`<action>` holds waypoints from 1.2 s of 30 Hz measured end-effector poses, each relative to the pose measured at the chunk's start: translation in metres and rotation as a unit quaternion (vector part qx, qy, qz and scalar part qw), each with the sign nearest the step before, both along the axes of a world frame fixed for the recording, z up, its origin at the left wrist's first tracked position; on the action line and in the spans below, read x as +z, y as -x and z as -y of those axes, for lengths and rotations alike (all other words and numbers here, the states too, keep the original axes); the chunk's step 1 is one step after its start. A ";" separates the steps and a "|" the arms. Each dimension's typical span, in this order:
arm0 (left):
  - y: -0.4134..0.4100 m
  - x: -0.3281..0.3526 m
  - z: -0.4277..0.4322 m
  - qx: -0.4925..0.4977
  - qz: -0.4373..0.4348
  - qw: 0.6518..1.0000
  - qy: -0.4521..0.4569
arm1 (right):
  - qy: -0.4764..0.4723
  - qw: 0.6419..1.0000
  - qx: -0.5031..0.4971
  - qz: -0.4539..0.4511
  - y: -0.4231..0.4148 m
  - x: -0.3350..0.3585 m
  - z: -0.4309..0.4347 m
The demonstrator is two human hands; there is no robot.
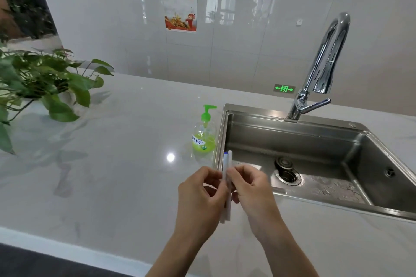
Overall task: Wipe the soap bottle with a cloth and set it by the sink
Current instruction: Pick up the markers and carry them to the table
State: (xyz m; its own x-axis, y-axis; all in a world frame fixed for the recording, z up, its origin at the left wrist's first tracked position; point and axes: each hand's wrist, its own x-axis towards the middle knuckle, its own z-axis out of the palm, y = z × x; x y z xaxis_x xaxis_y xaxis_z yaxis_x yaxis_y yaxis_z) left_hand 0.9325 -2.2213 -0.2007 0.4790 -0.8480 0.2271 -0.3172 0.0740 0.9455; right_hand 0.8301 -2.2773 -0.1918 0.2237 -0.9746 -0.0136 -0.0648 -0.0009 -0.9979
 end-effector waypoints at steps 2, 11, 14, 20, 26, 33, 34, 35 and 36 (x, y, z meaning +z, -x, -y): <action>0.001 0.004 -0.005 0.003 -0.013 1.000 0.011 | 0.001 0.999 0.001 0.037 -0.002 0.003 -0.006; 0.016 0.022 -0.035 0.082 -0.042 0.995 0.045 | -0.011 0.988 0.075 0.133 -0.006 0.008 -0.021; 0.030 0.030 -0.051 0.133 -0.045 0.989 0.046 | 0.014 0.983 0.116 0.144 -0.001 0.008 -0.027; 0.062 0.044 -0.106 0.235 -0.054 0.969 0.052 | 0.027 0.952 0.258 0.161 0.015 0.021 -0.059; 0.084 0.053 -0.189 0.320 -0.023 0.945 0.060 | -0.030 0.891 0.405 0.204 0.017 0.032 -0.125; 0.112 0.055 -0.316 0.445 0.027 0.893 0.063 | -0.017 0.809 0.552 0.201 0.002 0.035 -0.242; 0.119 0.055 -0.337 0.462 0.030 0.884 0.061 | -0.022 0.797 0.571 0.198 0.002 0.034 -0.263; 0.126 0.054 -0.359 0.477 0.033 0.876 0.059 | -0.023 0.787 0.587 0.192 0.002 0.034 -0.285; 0.131 0.054 -0.380 0.487 0.033 0.871 0.057 | -0.019 0.778 0.601 0.183 0.003 0.033 -0.306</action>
